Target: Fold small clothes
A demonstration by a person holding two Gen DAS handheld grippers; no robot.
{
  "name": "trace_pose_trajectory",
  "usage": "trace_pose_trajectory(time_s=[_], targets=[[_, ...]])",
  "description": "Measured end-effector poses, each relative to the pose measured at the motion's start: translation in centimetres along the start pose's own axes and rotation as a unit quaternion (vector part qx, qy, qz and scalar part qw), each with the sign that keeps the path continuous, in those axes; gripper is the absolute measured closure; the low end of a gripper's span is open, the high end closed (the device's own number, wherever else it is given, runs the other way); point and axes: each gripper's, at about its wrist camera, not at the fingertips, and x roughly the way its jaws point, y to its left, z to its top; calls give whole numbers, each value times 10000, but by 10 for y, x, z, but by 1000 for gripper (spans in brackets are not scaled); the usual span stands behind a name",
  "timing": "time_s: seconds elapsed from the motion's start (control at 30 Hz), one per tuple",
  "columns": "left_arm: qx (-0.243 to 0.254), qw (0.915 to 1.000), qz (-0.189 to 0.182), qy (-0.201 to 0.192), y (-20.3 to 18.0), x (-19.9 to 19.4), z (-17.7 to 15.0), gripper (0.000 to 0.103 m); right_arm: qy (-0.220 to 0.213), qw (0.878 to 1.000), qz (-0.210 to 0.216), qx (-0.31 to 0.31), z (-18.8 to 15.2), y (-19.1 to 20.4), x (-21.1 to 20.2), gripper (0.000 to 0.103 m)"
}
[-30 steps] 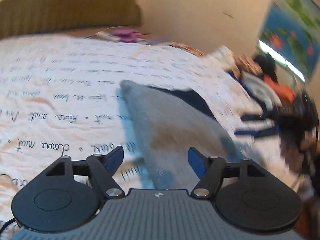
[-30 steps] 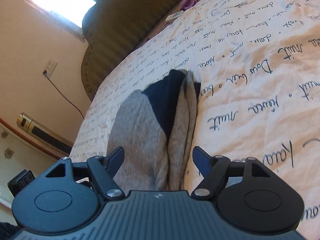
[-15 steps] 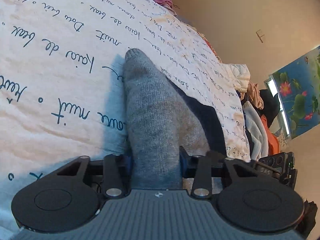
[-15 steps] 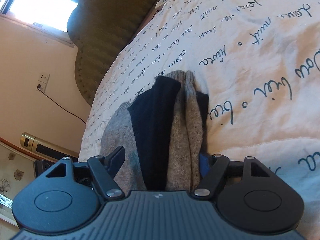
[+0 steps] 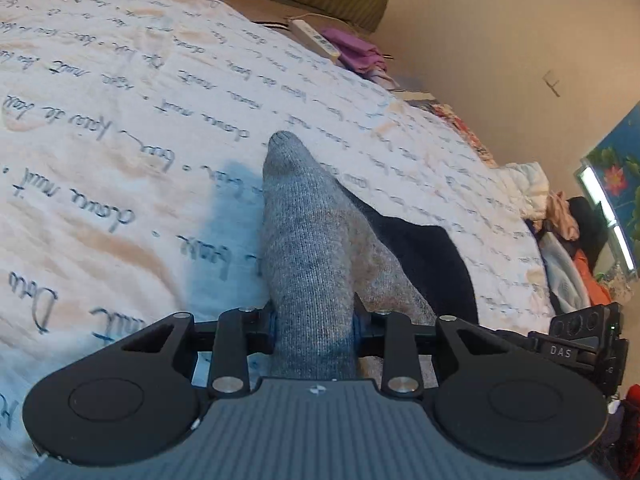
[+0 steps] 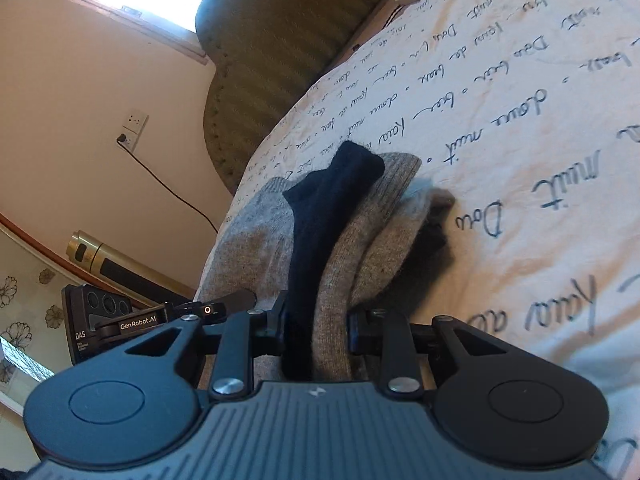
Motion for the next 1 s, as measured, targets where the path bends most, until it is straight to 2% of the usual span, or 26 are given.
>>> trace_pose_trajectory(time_s=[0.1,0.2,0.23,0.27,0.3,0.37,0.5,0.53,0.6,0.63,0.67,0.77,0.83,0.9,1.0], targets=[[-112,9999,0,39,17,2,-6,51,77,9995,-266,152,-2,-8,21,68],[181,9995,1,-240,11,-21,-25,39,-45,9990,-282,339,-12,-10,4,60],[269,9992,-30,-290,9,-29,-34,35,-97,9990,-322,308,-16,-9,-7,48],[298,9992,-85,-269,9,-34,-42,33,-183,9989,-360,252,-20,-8,-19,36],[323,9992,-168,-163,8,-39,-53,33,-265,9986,-387,229,-28,-6,-33,32],[396,9989,-235,-5,6,-44,-73,33,-215,9990,-279,269,-43,-5,-50,31],[450,9985,-295,116,2,-46,-100,34,395,9987,-241,189,-74,4,-47,31],[454,9985,-298,110,0,-45,-102,36,566,9980,-248,127,-82,9,-39,31],[413,9985,-291,192,-5,-44,-102,57,624,9979,-146,12,-90,14,-28,34],[401,9985,-280,256,-7,-43,-101,76,651,9978,-129,33,-91,15,-25,54],[391,9986,-249,257,-9,-45,-99,82,749,9971,-113,103,-90,14,-20,87],[376,9984,-384,144,-11,-64,-95,89,798,9967,-108,-101,-87,23,-23,89],[436,9978,-489,107,-12,-75,-97,91,820,9962,-33,-308,-89,33,-37,89],[511,9975,-436,197,-10,-76,-105,91,815,9959,-53,-392,-90,35,-47,89],[516,9979,-226,332,-3,-66,-117,87,909,9947,-339,-326,-94,22,-46,86]])
